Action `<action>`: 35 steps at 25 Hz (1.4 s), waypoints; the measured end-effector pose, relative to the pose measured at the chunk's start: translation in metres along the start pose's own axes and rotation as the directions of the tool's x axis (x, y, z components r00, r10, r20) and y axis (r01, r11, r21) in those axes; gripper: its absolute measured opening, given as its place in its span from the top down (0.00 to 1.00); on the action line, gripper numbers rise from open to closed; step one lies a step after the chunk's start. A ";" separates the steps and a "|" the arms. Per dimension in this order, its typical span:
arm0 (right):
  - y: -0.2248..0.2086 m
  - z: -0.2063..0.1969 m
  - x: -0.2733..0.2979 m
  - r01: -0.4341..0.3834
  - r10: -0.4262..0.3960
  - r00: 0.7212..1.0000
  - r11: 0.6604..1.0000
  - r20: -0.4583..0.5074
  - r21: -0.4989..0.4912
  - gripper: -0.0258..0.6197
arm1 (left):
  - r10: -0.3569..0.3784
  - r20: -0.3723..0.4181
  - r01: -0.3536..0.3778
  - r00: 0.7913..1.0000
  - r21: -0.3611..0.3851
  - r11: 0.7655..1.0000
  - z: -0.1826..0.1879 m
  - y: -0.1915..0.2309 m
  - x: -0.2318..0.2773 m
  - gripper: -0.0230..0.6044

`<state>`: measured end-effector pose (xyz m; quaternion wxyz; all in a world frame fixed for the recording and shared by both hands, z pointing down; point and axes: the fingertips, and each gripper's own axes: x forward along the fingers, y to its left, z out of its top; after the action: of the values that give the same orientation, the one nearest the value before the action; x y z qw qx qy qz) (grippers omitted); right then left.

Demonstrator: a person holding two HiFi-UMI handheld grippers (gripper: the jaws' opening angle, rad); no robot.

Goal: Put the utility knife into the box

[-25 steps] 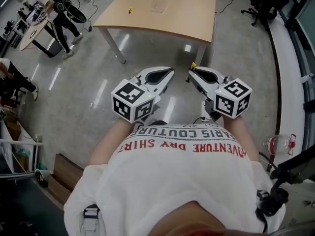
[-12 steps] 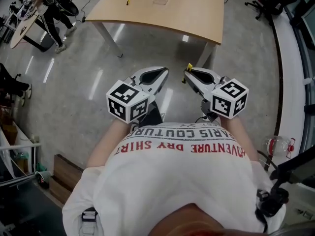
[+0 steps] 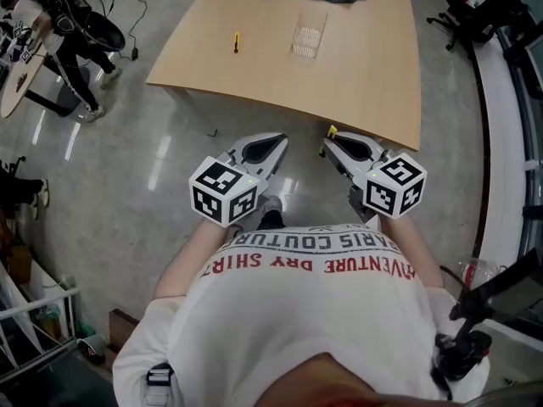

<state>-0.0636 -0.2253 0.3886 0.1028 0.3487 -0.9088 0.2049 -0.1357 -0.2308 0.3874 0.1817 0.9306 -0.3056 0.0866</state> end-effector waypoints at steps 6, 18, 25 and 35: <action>-0.046 0.076 0.088 0.068 -0.068 0.997 0.998 0.046 -0.012 0.92 | -0.008 -0.004 0.009 1.000 0.045 0.999 0.065 0.112 0.018 0.96; -0.153 0.110 0.138 0.115 -0.115 0.992 0.993 0.051 -0.005 0.92 | -0.058 -0.099 0.063 0.993 0.051 0.997 0.087 0.174 0.123 0.96; -0.238 0.120 0.185 0.133 -0.133 0.991 0.991 -0.004 0.026 0.92 | -0.057 -0.159 0.061 0.986 0.020 0.998 0.092 0.235 0.198 0.96; -0.319 0.096 0.233 0.152 -0.149 0.986 0.988 -0.075 0.035 0.92 | -0.063 -0.216 0.055 0.974 -0.043 0.998 0.070 0.280 0.264 0.96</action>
<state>-0.0231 -0.6203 0.4753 0.1437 0.4105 -0.8713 0.2274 -0.0894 -0.6096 0.4748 0.2336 0.9207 -0.2577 0.1769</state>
